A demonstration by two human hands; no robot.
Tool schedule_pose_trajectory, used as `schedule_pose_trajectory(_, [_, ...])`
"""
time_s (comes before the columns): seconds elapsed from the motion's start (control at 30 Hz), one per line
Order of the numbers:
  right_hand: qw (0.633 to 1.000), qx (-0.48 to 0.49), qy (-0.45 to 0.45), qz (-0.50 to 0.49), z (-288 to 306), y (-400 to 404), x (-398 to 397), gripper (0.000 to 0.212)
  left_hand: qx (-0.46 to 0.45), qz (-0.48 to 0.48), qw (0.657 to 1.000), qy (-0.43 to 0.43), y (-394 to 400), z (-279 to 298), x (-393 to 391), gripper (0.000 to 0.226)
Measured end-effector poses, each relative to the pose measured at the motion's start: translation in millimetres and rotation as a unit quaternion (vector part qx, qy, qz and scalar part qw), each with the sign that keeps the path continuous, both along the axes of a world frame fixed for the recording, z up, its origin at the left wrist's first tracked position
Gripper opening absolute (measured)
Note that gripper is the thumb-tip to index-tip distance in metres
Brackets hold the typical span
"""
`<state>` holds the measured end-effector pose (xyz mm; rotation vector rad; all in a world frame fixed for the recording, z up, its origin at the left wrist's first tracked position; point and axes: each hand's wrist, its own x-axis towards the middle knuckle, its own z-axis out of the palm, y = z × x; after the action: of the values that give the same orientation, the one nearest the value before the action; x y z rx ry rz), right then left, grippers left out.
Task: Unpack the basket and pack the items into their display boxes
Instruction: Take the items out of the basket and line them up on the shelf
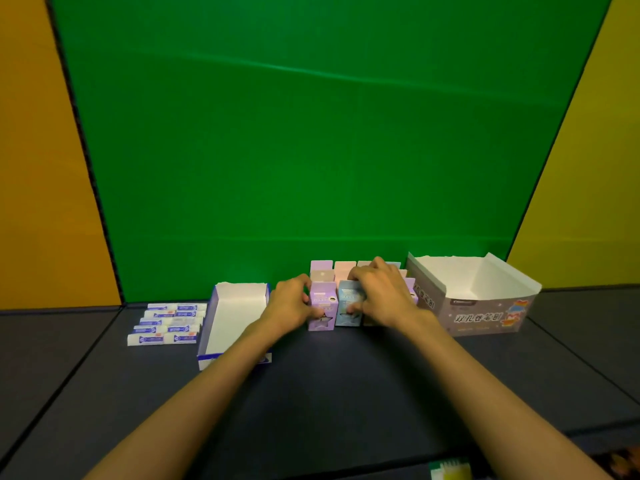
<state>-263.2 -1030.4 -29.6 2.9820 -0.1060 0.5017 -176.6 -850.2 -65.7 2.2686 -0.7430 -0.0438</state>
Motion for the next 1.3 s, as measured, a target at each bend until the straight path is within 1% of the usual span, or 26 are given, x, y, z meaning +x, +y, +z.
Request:
schedule_pose_trajectory(0.17, [1.0,-0.013,0.002,0.017,-6.8,-10.3,7.5,0.061,-0.03,0.03,0.999,-0.001,-7.5,-8.0,2.5,0.047])
schedule_pose_trajectory(0.3, [0.999,0.006,-0.003,0.038,-8.0,-14.1,8.3,0.065,-0.013,0.041,0.999,-0.012,-10.0,-10.0,1.7,0.055])
schedule_pose_trajectory(0.37, [0.998,0.02,-0.02,0.056,-7.8,-12.8,7.0,0.059,0.0,0.048,0.998,-0.028,-7.4,-7.9,-2.4,0.06])
schedule_pose_trajectory(0.43, [0.995,0.042,-0.051,0.08,-7.2,-9.4,5.0,0.047,0.016,0.062,0.996,-0.061,-0.5,-3.2,-7.8,0.061])
schedule_pose_trajectory(0.5, [0.989,0.068,-0.073,0.106,-5.8,-3.3,3.0,0.038,0.041,0.075,0.99,-0.11,10.5,3.4,-15.2,0.056])
schedule_pose_trajectory(0.57, [0.984,0.091,-0.08,0.132,-4.6,6.2,0.9,0.035,0.068,0.085,0.982,-0.153,24.7,11.0,-24.5,0.048])
schedule_pose_trajectory(0.67, [0.973,0.129,-0.08,0.175,-5.6,24.3,-0.7,0.033,0.112,0.115,0.967,-0.196,50.0,21.8,-39.8,0.044])
schedule_pose_trajectory(0.87, [0.949,0.165,-0.071,0.259,-5.4,77.3,9.5,0.032,0.162,0.195,0.941,-0.224,112.8,33.5,-72.1,0.046])
schedule_pose_trajectory(1.0, [0.93,0.18,-0.065,0.315,0.6,127.6,15.8,0.032,0.183,0.249,0.925,-0.222,161.1,41.6,-92.4,0.052])
schedule_pose_trajectory(1.1, [0.914,0.179,-0.053,0.36,3.0,169.3,19.3,0.032,0.191,0.288,0.911,-0.224,203.8,44.2,-106.3,0.048])
schedule_pose_trajectory(1.3, [0.885,0.187,-0.045,0.424,6.3,259.9,22.5,0.031,0.213,0.359,0.886,-0.202,297.0,47.0,-135.5,0.049])
